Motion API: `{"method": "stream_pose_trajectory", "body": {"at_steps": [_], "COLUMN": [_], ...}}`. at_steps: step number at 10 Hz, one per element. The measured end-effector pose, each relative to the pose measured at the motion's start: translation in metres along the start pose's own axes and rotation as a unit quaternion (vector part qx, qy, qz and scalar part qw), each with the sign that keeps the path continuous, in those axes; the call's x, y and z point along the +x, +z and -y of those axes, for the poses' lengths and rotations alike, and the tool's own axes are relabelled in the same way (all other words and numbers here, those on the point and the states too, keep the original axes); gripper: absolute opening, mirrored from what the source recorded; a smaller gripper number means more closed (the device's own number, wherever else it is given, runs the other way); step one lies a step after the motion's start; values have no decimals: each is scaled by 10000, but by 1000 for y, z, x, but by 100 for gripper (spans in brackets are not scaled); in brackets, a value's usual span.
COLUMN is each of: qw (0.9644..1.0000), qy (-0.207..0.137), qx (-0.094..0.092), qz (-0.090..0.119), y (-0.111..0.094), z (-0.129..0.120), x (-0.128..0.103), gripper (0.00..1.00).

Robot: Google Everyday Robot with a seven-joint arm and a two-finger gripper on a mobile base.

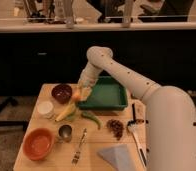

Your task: Place apple in paper cup

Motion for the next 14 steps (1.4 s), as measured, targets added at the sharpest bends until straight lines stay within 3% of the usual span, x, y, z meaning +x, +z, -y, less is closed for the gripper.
{"method": "stream_pose_trajectory", "body": {"at_steps": [2,4,14], "qw": [9995,9987,9985], "qy": [-294,-445,-481], "qx": [-151,-229,-278], "qz": [-17,-14,-21], "y": [14,20,22], "z": [14,19,20], "x": [-33,-46,-44], "gripper": [0,0,0]}}
